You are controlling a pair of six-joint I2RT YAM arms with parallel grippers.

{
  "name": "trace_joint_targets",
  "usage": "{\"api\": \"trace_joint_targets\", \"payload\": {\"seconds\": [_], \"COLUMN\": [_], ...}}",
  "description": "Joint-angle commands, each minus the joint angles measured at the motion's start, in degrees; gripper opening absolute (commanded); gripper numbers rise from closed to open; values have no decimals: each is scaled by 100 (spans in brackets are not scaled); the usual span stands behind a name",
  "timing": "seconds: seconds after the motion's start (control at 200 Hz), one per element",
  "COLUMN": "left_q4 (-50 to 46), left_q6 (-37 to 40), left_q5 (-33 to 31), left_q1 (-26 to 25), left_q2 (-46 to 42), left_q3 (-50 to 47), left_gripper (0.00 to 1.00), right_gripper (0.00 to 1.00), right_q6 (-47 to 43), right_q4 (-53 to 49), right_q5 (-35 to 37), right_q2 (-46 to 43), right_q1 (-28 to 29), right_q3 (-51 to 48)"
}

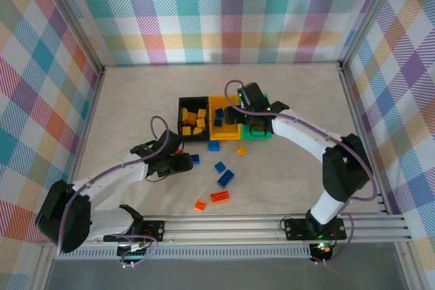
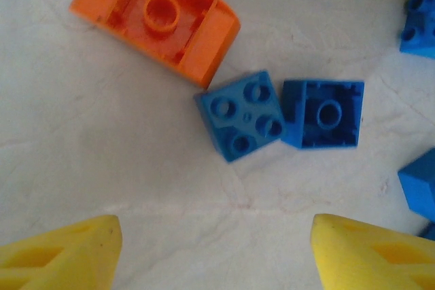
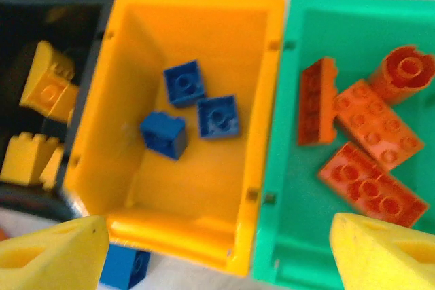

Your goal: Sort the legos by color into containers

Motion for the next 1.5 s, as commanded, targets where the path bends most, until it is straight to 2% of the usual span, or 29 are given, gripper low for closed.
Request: {"api": "trace_joint_targets", "payload": {"seconds": [0.0, 0.04, 0.12, 0.2, 0.305, 0.42, 0.71, 0.775, 0.93, 1.025, 1.175, 1.33, 1.5], "left_q4": [254, 347, 486, 546, 643, 585, 598, 600, 635, 624, 389, 154, -46], "left_q6": [47, 33, 62, 134, 165, 159, 342, 396, 386, 342, 210, 168, 417], "left_q5": [-211, -183, -98, -94, -213, -438, -790, -749, -573, -465, -361, -171, -123], "left_q1": [27, 27, 19, 14, 20, 36, 98, 98, 98, 67, -78, -230, -245], "left_q2": [297, 385, 622, 869, 1084, 1270, 1651, 1755, 1762, 1598, 1145, 1017, 2011], "left_q3": [223, 224, 246, 309, 321, 412, 652, 715, 654, 561, 582, 1373, 3034], "left_gripper": [69, 69, 76, 76, 74, 67, 65, 62, 48, 39, 32, 32, 32], "right_gripper": [85, 85, 85, 85, 85, 85, 86, 86, 86, 86, 86, 86, 86], "right_q6": [94, 136, 179, 183, 202, 180, 171, 161, 140, 155, 179, 303, 385], "right_q4": [265, 333, 382, 407, 447, 439, 500, 490, 497, 519, 530, 631, 584], "right_q5": [9, 28, 91, 123, 173, 227, 192, 201, 236, 253, 214, 126, 69], "right_q2": [-325, -441, -602, -730, -859, -903, -1019, -1036, -1070, -1104, -1148, -1381, -1534], "right_q1": [1, 1, -4, -2, -8, -17, -26, -24, -26, -35, -44, -44, -42], "right_q3": [-479, -649, -866, -998, -1138, -1166, -1290, -1303, -1360, -1396, -1442, -1726, -1981]}}
